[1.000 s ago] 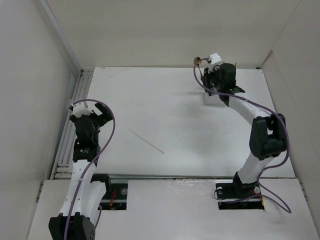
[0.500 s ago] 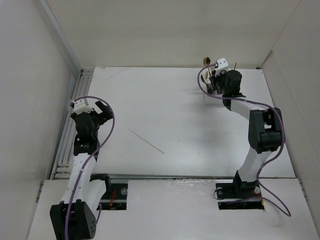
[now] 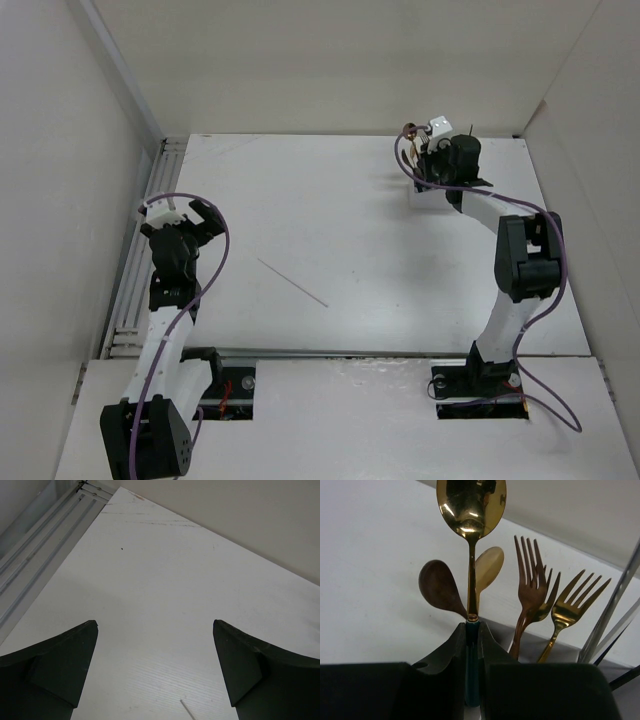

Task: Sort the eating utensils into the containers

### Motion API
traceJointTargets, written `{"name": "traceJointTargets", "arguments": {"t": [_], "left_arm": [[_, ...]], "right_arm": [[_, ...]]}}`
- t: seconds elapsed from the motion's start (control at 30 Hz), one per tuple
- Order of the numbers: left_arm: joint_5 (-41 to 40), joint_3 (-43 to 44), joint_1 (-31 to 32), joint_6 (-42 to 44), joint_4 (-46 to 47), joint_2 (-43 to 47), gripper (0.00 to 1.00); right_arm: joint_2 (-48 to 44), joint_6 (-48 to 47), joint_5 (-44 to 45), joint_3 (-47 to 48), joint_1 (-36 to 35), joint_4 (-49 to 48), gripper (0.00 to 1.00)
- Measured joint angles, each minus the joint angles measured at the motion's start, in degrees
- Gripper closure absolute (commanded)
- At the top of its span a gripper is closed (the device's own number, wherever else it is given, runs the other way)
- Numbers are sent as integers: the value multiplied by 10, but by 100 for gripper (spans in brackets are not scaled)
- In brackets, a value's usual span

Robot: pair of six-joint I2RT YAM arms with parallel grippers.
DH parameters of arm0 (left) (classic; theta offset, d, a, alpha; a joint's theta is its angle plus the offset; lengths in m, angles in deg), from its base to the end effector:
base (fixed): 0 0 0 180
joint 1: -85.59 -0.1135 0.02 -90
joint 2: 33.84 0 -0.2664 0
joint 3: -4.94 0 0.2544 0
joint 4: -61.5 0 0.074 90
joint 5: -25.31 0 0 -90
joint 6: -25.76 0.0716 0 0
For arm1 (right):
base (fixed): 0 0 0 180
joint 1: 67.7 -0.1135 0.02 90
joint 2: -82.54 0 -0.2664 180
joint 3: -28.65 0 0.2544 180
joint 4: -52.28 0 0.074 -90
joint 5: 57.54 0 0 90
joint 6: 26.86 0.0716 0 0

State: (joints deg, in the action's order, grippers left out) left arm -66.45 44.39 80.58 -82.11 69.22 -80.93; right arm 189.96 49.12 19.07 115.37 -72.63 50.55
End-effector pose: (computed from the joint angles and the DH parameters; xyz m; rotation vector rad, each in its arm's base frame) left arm 0.2352 0.0228 0.2750 -0.3353 1.5352 -0.1522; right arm 0.4704 0.0572 0.2311 -0.4667 1.8358 0.1141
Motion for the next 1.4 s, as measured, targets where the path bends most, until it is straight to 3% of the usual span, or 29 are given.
{"name": "traceJointTargets", "arguments": {"t": [0.33,0.43,0.5,0.77,0.93,1.03,1.13,1.27,1.4], "left_arm": [[-18,-11,0,5,6,1,1],[-19,-11,0,5,7,1,1],[-19,-11,0,5,7,1,1],[-17,-11,0,8,7,3,1],[-12,-11,0,8,7,8,1],[-12,-11,0,8,7,9,1],[-11,-11,0,8,7,17,1],[-11,-14,0,7,6,31,1],[-17,-15,0,5,-3,39,1]], "right_arm": [[15,-2,-6,1,0,31,100],[26,-2,-10,10,0,44,70],[32,-2,-12,17,0,58,57],[26,2,-17,34,1,89,52],[-31,-1,-8,34,-14,118,45],[-87,-11,2,38,-59,149,40],[-104,-22,20,81,-160,207,40],[-27,-4,53,197,-318,328,42],[79,41,66,264,-419,422,42]]}}
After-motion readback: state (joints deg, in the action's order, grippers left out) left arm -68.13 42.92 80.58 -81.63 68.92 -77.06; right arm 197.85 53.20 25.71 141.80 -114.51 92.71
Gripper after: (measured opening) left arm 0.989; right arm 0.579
